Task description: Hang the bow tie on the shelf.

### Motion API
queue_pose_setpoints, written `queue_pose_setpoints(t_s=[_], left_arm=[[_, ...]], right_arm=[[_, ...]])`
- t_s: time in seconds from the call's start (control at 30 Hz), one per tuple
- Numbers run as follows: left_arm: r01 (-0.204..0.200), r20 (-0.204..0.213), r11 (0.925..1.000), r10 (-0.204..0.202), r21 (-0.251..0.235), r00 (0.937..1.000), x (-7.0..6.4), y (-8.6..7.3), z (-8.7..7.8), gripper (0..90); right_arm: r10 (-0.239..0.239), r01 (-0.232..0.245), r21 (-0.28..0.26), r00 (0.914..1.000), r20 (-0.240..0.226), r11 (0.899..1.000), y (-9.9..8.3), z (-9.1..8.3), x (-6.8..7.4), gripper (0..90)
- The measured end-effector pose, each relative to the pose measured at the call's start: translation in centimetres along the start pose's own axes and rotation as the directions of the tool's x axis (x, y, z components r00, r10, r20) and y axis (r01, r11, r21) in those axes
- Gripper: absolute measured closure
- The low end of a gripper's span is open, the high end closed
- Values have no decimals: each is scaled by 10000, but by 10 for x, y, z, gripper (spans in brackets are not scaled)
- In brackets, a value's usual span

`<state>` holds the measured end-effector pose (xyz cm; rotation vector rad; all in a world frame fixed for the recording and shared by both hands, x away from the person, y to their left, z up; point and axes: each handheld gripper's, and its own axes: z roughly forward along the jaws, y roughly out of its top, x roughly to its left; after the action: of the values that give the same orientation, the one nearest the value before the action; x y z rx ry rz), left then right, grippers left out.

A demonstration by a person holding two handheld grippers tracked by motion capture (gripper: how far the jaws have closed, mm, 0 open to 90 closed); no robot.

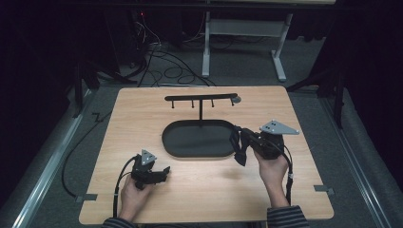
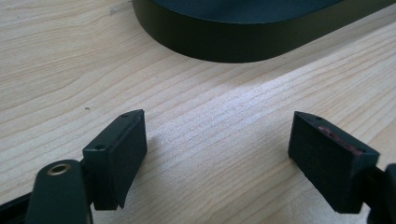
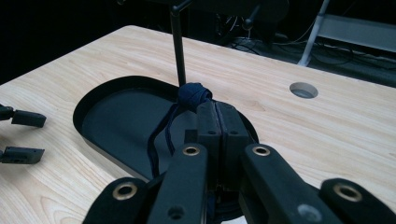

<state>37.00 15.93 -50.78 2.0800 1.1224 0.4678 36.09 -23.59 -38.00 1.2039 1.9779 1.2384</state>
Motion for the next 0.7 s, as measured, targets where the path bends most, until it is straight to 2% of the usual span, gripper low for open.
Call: queue_pose_setpoints(t_s=[0.4,0.7], left_arm=[[3,-3,10000,-3,-4,10000,0,0,0,200],[-1,-1,10000,1,-4,10000,0,0,0,199]], right_arm=[[105,-106,-42,9999,-86,9999,9,5,-3,900],[-25,24,-72,9999,-151,10000,22,11,-2,900]])
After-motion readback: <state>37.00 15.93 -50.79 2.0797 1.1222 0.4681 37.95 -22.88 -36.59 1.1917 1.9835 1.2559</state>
